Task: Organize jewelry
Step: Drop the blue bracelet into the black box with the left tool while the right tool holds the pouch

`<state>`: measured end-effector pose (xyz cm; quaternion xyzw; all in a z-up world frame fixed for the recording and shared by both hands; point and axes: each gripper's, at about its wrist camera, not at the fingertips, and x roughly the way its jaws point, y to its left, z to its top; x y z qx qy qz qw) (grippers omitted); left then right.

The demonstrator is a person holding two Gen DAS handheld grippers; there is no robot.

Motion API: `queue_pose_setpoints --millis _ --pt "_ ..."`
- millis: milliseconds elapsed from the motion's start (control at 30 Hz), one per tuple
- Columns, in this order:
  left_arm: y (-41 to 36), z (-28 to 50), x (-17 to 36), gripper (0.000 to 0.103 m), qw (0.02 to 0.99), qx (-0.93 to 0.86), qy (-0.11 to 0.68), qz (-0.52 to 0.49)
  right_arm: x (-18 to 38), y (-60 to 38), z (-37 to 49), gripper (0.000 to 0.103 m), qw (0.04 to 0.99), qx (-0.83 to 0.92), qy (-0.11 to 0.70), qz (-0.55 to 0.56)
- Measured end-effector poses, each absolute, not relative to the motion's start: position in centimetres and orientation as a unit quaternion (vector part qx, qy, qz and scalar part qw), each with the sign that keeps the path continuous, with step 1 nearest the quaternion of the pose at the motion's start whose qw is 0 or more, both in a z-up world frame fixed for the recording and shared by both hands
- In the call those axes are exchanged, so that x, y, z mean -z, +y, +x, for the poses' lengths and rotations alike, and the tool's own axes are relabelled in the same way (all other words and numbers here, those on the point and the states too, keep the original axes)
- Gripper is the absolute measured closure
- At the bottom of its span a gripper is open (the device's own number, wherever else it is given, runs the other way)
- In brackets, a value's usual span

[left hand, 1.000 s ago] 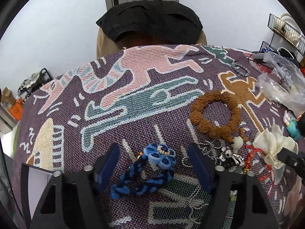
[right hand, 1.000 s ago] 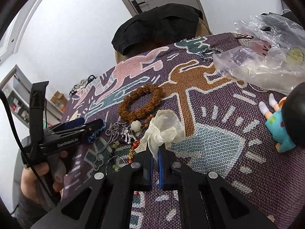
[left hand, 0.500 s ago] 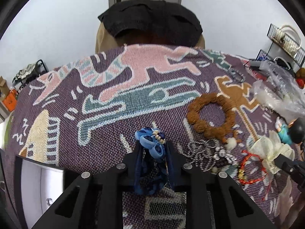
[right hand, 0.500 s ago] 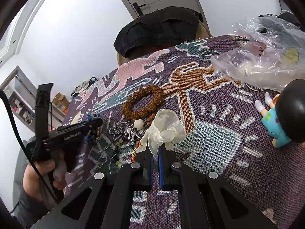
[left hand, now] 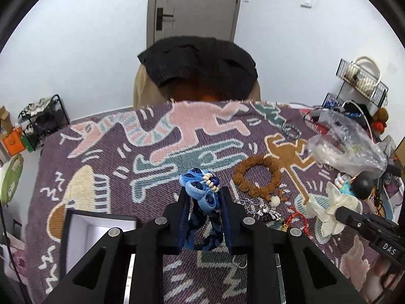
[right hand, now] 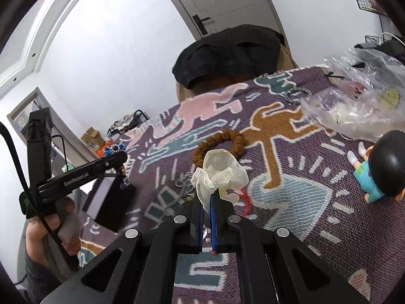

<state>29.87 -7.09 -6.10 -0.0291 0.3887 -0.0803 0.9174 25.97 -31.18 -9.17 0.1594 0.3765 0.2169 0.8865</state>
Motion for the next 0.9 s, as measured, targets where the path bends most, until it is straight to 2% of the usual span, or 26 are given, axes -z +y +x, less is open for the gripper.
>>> queue_pose_setpoints --millis 400,733,800,867,900 --pt "-1.9 26.9 4.0 0.079 0.927 0.054 0.367 -0.051 6.5 -27.0 24.8 0.097 0.890 -0.247 0.354 0.144" --pt "2.3 25.8 4.3 0.078 0.925 0.040 0.370 -0.079 5.8 -22.5 24.8 0.097 0.887 -0.271 0.354 0.124" --pt "3.1 25.9 4.6 0.072 0.922 0.038 0.375 -0.087 5.7 -21.7 24.8 0.097 0.886 -0.274 0.355 0.120" --pt "3.7 26.0 4.9 0.052 0.918 0.031 0.384 -0.095 5.6 -20.7 24.8 0.097 0.885 -0.278 0.356 0.113" --pt "4.3 26.0 5.2 0.046 0.914 0.031 0.390 -0.109 5.6 -20.3 24.8 0.097 0.884 -0.280 0.356 0.111"
